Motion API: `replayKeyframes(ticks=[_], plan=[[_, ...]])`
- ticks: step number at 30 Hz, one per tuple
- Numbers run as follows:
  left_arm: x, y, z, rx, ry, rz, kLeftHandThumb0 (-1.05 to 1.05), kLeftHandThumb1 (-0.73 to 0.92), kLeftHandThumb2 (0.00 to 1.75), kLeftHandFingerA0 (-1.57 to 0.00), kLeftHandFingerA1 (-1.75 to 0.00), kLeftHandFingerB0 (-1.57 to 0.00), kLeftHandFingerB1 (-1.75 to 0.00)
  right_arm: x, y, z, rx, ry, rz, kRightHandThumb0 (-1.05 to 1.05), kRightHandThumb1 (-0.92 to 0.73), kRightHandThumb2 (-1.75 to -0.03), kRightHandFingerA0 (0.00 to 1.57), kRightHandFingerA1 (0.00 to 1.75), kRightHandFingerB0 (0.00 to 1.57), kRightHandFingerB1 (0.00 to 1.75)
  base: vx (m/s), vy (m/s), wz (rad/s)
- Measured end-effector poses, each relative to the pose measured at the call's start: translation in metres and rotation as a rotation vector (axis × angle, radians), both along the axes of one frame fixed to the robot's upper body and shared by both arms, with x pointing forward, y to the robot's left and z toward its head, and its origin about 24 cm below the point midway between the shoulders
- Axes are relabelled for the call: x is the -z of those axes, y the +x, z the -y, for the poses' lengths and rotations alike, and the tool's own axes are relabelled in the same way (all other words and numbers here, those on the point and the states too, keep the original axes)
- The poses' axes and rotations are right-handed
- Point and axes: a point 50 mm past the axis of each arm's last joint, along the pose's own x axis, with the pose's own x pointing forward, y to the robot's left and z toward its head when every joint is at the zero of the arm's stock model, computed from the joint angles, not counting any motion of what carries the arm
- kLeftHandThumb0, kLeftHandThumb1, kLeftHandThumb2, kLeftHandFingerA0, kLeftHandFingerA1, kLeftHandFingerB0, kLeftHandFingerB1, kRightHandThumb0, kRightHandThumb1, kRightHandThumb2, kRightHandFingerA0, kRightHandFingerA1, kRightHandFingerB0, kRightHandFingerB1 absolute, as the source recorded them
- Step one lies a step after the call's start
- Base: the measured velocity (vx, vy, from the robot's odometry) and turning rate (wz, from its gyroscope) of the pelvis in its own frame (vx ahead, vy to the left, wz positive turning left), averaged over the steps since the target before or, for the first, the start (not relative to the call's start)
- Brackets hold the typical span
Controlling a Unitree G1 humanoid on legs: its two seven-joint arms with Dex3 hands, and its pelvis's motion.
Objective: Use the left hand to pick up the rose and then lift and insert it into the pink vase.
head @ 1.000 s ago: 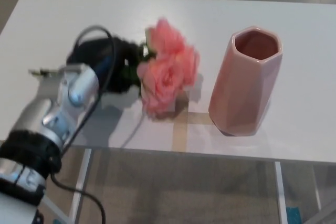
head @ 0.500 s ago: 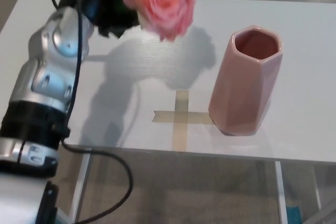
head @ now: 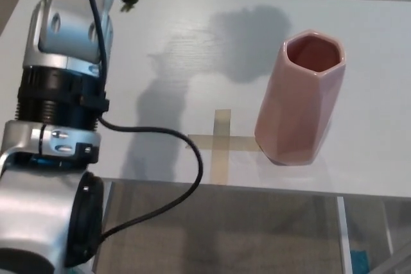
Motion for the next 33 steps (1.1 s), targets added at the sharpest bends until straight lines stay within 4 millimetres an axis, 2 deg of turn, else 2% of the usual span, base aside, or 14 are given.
replayKeyframes(ticks=[3,14,19,22,27,33], plan=[[-0.006,-0.002,0.005,0.032,-0.056,-0.015,-0.19,0.8,0.7,-0.96,-1.35,-0.85,-0.87,-0.001,0.003,0.0,-0.004,-0.001,0.006,-0.29,-0.66,-0.58,0.7,0.5,0.57,0.43,0.0,0.0,0.0],[-0.019,-0.012,0.026,0.184,-0.303,-0.104,-0.18,0.81,0.66,-1.0,-1.39,-0.85,-0.85,-0.003,0.004,0.003,-0.007,-0.011,0.008,-0.29,-0.66,-0.59,0.7,0.49,0.56,0.43,0.0,0.0,0.0],[-0.039,-0.019,0.045,0.275,-0.388,-0.142,-0.17,0.81,0.65,-1.0,-1.42,-0.86,-0.83,-0.004,0.003,0.005,-0.004,-0.016,0.004,-0.29,-0.66,-0.59,0.69,0.49,0.56,0.43,0.0,0.0,0.0],[-0.05,-0.026,0.058,0.331,-0.421,-0.156,-0.17,0.81,0.66,-1.0,-1.44,-0.85,-0.84,-0.003,0.001,0.006,0.0,-0.016,-0.005,-0.29,-0.66,-0.59,0.69,0.49,0.56,0.43,0.0,0.0,0.0],[-0.057,-0.031,0.074,0.388,-0.426,-0.18,-0.16,0.79,0.69,-1.0,-1.44,-0.85,-0.85,-0.001,-0.002,0.006,0.006,-0.013,-0.014,-0.29,-0.66,-0.59,0.7,0.49,0.56,0.43,0.0,0.0,0.0],[-0.062,-0.036,0.082,0.42,-0.423,-0.184,-0.16,0.79,0.7,-1.0,-1.43,-0.85,-0.87,-0.001,-0.002,0.006,0.003,-0.014,-0.015,-0.29,-0.66,-0.59,0.69,0.49,0.56,0.43,0.0,0.0,0.0]])
